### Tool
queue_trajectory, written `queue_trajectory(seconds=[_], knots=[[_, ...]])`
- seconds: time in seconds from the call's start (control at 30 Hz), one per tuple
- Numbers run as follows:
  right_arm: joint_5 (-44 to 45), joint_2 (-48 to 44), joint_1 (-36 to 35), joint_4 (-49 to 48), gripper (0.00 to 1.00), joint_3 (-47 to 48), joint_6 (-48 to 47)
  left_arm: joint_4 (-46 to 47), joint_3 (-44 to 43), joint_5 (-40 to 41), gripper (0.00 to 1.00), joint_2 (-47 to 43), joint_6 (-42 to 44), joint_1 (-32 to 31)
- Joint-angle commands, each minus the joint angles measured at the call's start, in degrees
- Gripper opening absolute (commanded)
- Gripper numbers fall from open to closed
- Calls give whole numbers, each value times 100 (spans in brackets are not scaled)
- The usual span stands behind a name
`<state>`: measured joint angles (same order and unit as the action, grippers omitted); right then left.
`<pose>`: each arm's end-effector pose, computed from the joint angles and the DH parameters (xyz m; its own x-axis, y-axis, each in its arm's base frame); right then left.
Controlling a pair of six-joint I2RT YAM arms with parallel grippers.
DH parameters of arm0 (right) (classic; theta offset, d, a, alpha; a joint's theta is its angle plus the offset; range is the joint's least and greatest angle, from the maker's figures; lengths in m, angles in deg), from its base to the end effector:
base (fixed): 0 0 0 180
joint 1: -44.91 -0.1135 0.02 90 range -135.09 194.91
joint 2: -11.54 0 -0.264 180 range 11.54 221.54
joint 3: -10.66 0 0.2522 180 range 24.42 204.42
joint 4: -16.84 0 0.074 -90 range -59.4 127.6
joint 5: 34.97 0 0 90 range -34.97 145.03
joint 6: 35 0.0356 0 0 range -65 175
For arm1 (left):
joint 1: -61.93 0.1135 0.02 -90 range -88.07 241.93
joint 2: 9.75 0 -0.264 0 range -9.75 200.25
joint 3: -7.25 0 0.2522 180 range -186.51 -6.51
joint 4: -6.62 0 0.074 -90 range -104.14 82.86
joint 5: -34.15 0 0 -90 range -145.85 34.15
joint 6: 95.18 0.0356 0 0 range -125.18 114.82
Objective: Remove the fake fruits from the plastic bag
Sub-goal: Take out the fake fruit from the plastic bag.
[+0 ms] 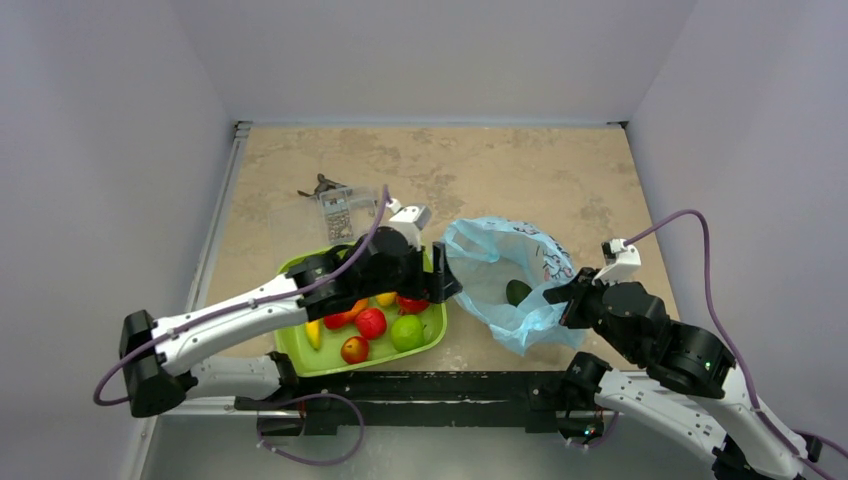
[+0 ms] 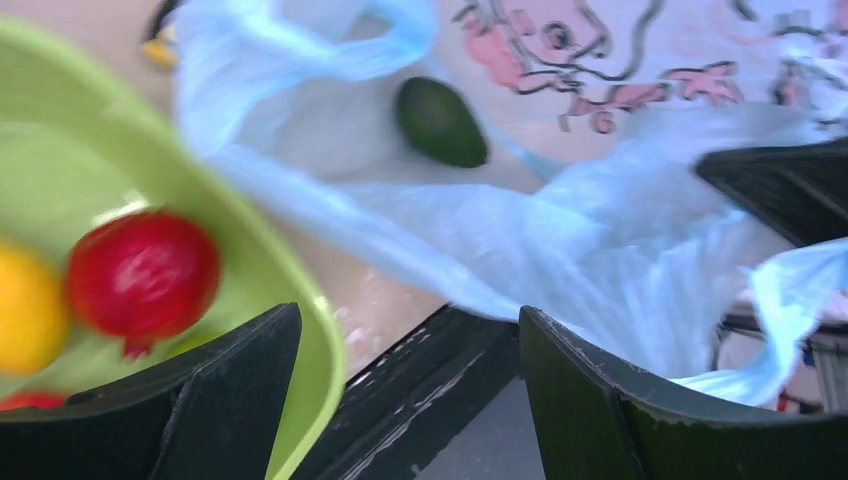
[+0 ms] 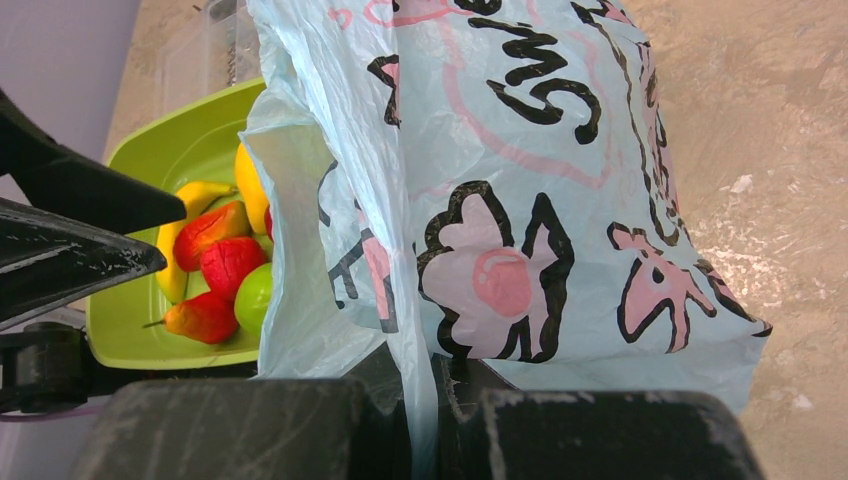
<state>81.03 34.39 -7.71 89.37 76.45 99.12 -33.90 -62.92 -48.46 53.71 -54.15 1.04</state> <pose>0.0449 0.0331 0.3355 -0.5513 0.3091 -0.7750 -0.1379 0.8823 0.4500 0.1224 -0.2104 0.3183 -0.7921 -0.1152 -0.5994 0.3304 0.7447 -0.5798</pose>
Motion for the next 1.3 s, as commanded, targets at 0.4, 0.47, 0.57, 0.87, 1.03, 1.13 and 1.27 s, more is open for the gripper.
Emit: queue_trajectory(seconds=[0.4, 0.47, 0.57, 0.87, 1.03, 1.13, 1.27], knots=[[69, -37, -55, -121, 0, 0, 27, 1696, -2544, -1890, 59, 3432, 708, -258], [72, -52, -55, -119, 0, 1, 18, 1752, -2573, -1739, 59, 3645, 698, -321], [72, -64, -55, -128, 0, 0, 23, 1962, -2489, -1466, 60, 3858, 681, -431], [60, -61, -64, -129, 0, 0, 10, 3157, -2111, -70, 70, 4429, 672, -763], [63, -52, -69, -128, 0, 0, 8, 3577, -2140, 503, 80, 4806, 732, -849], [59, -65, -73, -128, 0, 0, 9, 3477, -2257, 759, 81, 4993, 771, -917], [61, -70, -82, -128, 0, 5, 5, 3143, -2300, 1229, 88, 5097, 816, -1040]])
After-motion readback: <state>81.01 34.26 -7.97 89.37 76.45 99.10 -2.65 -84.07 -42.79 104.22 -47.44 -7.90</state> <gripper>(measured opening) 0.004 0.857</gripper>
